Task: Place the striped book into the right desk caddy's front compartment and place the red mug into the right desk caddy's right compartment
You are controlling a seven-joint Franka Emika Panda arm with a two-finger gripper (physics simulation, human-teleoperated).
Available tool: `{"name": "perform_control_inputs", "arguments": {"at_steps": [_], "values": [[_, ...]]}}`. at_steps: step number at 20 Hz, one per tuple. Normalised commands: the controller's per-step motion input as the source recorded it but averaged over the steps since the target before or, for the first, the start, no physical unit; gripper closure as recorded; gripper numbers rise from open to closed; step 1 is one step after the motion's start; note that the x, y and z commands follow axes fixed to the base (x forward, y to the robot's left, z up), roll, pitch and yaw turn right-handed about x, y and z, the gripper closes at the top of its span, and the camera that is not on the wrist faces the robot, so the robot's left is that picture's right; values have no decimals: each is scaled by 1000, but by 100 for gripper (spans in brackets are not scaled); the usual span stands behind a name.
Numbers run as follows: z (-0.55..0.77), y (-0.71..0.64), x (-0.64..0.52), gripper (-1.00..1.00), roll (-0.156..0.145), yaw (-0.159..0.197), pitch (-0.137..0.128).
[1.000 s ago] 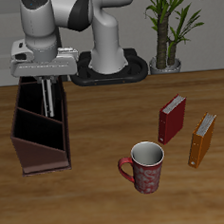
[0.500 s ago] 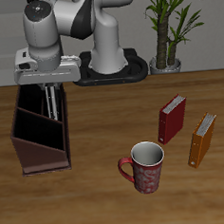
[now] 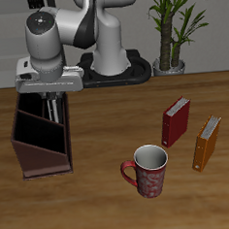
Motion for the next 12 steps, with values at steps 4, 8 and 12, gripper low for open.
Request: {"name": "perform_control_inputs", "arguments": {"at_steps": [4,8,12], "values": [[43,29,34,-100,5,-12,-12],[105,124,48,-100,-2,45,-23],[157,151,52,-100,4,22,-30]]}}
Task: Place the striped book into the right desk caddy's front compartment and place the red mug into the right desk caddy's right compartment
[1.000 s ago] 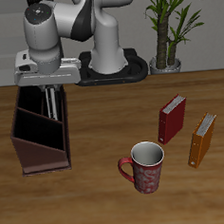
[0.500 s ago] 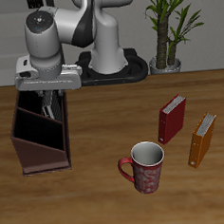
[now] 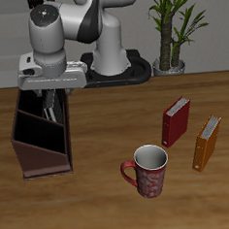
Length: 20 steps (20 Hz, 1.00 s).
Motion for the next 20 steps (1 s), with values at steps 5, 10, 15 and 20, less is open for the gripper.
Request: {"name": "perform_control_inputs", "arguments": {"at_steps": [5,10,15,20], "values": [[356,301,63,-100,-17,48,-88],[430,162,165,-100,-19,57,-126],[271,80,254,-100,-71,86,-103],[243,188,290,-100,-19,82,-66]]}}
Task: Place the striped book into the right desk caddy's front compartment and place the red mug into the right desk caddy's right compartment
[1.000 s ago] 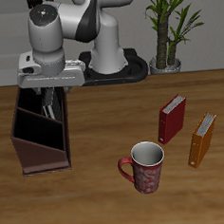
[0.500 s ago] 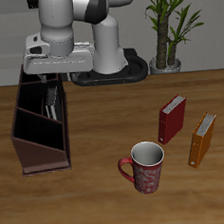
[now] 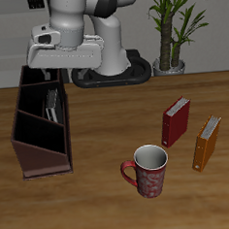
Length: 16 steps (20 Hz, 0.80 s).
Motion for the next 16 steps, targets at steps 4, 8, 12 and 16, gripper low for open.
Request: {"name": "perform_control_inputs", "arguments": {"at_steps": [4,8,12,16], "values": [[164,54,232,-100,0,37,-36],[143,191,352,-100,89,59,12],[222,198,194,-100,187,-28,-43],[180,89,241,-100,169,62,-2]]}}
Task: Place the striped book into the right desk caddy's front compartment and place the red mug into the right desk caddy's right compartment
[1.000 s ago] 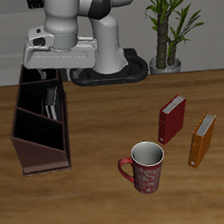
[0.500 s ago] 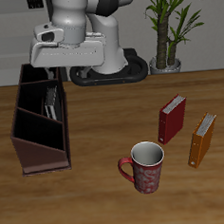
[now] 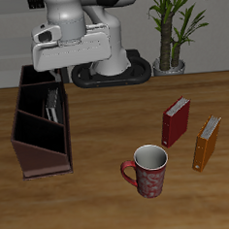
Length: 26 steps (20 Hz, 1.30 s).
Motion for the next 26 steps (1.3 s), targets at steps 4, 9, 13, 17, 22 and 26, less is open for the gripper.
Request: {"name": "perform_control_inputs", "arguments": {"at_steps": [4,9,13,17,22,26], "values": [[57,-107,206,-100,-38,45,4],[33,4,263,-100,-55,14,-1],[-6,64,205,-100,-30,0,11],[-43,326,333,-100,-44,58,1],[46,392,193,-100,10,33,-14],[-11,300,171,-100,-22,11,-3]]}}
